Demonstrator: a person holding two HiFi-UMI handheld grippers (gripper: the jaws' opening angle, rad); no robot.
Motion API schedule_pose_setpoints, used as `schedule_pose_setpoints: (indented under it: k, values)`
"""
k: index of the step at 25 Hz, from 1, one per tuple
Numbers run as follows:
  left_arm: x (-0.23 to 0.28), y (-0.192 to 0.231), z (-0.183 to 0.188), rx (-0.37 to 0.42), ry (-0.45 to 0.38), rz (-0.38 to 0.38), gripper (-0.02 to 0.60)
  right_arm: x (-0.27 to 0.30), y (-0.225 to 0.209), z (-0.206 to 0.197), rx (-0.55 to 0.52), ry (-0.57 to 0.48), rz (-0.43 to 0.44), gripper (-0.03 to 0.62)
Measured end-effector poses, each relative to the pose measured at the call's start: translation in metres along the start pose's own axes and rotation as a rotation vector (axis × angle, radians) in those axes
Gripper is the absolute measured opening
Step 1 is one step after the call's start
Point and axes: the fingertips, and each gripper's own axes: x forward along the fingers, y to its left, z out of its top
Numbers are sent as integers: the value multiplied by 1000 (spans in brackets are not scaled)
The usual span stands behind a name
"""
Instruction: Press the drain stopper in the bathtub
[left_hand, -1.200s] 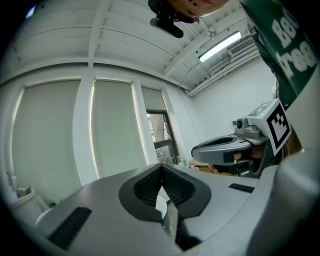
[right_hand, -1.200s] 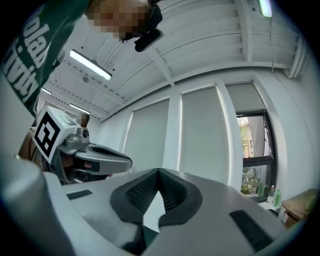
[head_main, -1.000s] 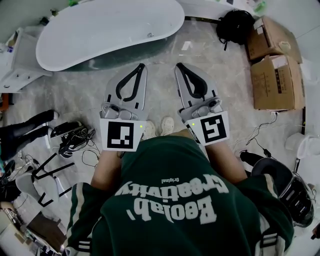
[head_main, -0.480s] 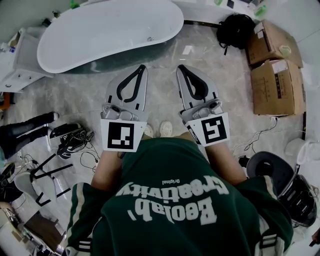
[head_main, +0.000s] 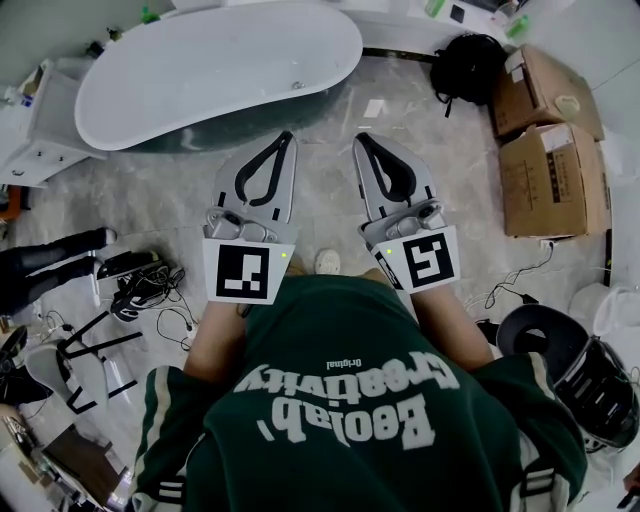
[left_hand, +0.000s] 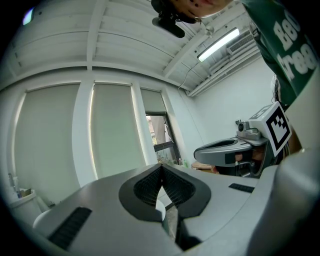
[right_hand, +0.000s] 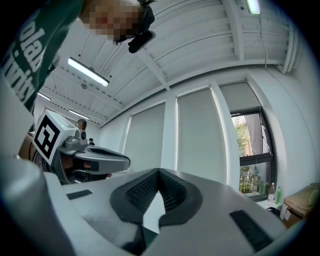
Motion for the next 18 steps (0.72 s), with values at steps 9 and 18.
schedule_pose_setpoints:
  k: [9, 18]
  values:
    - [-1, -5, 2, 10, 3, 10, 8, -6, -4, -2, 15, -3, 14, 9]
    - [16, -7, -1, 19, -1, 0, 8, 1, -18, -9, 17, -8, 15, 8]
